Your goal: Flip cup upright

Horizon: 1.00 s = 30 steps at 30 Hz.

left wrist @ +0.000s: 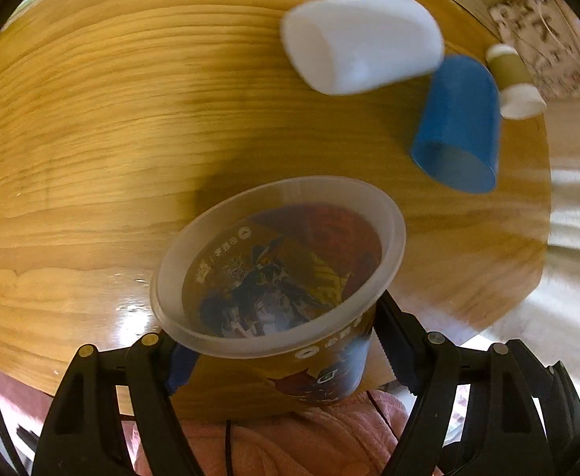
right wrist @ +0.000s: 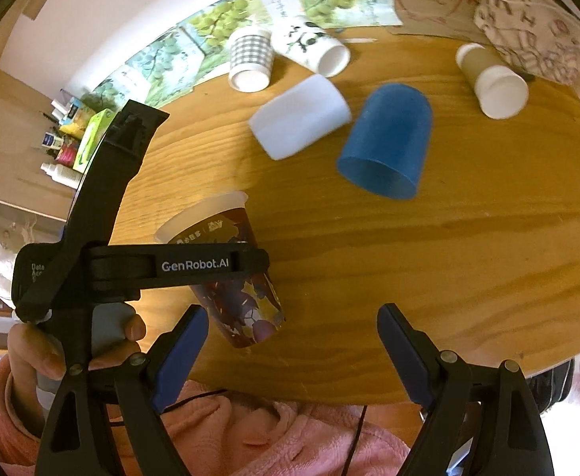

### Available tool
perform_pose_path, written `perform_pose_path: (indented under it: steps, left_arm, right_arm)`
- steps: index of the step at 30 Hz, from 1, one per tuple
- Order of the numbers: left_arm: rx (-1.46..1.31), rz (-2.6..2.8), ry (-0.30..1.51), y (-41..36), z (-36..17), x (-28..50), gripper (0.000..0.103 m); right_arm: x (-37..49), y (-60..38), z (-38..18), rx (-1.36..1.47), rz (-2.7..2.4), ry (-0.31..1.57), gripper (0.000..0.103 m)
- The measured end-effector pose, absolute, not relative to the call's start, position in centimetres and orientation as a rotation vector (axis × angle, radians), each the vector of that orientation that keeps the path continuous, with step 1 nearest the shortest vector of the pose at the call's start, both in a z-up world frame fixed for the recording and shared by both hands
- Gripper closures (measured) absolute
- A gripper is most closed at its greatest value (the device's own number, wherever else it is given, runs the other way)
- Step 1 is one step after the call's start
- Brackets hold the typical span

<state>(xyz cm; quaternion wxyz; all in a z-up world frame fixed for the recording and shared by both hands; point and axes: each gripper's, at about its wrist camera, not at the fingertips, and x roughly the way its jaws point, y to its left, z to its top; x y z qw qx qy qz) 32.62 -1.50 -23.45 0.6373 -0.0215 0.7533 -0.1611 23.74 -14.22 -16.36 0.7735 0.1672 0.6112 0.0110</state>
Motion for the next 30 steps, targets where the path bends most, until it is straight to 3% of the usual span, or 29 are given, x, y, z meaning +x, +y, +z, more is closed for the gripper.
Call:
perform_pose_path:
  steps: [30]
  left_arm:
    - [-0.005,-0.476,1.779,-6.9,-25.7,30.7,0.021]
  right_arm:
    - [20.7,-16.8,-17.8,0.473,-0.001,1.348,0.015]
